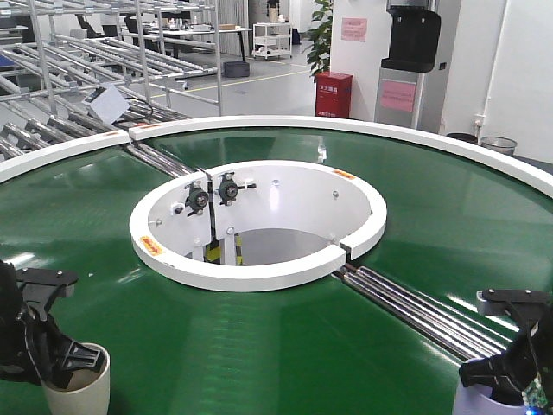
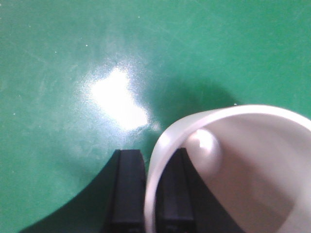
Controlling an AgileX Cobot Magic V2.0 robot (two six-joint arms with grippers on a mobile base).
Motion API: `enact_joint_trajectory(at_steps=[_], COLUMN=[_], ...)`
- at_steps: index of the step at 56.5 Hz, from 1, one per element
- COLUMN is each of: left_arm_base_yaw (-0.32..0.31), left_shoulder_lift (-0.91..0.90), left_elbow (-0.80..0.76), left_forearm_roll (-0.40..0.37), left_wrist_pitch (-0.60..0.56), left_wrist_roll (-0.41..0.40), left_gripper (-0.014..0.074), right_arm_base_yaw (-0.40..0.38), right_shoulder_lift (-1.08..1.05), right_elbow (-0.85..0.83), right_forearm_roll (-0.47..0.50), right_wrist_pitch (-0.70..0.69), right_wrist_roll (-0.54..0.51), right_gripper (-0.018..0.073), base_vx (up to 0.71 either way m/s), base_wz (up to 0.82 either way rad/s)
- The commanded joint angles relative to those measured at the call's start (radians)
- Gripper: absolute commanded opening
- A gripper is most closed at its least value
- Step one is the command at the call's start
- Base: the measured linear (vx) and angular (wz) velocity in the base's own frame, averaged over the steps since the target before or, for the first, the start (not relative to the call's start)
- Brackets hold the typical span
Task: Grab cup from conveyor and place in blue bin
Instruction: 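Lift both held cups up off the green conveyor belt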
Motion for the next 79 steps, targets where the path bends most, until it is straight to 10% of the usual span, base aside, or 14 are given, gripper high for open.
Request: enact_joint_trajectory(at_steps=[1,18,40,79], left_arm_base_yaw=[0.003,-0.008,-0.094,-0.108], left_shoulder_lift=[-0.044,-0.141,-0.424,-0.902], left_elbow=[-0.027,-0.027,-0.027,0.218], left_forearm_roll=[0.012,-0.044,-0.089,-0.091], left_wrist_pitch=[-0.068,-0.118,-0.188,-0.299], left_wrist_roll=[-0.002,0.039,0.093,0.09], left_gripper=[0.0089,0.0083,-0.0008,-0.0004], right_arm_base_yaw=[-0.005,0.009,0.235,0.234], right_shoulder_lift=[-0.059,-0.185,-0.462,-0.74], right_elbow=[-0.031,-0.031,-0.031,-0.029], right_forearm_roll=[0.019,0.142,0.118,0.029], right_wrist_pitch=[-0.031,-0.045,-0.23,-0.185], right_wrist_roll=[-0.012,-0.144,-0.076,-0.003], right_gripper=[0.0092,-0.001,-0.0009,-0.0009], base_vx=[0.0,0.0,0.0,0.0], base_wz=[0.0,0.0,0.0,0.0])
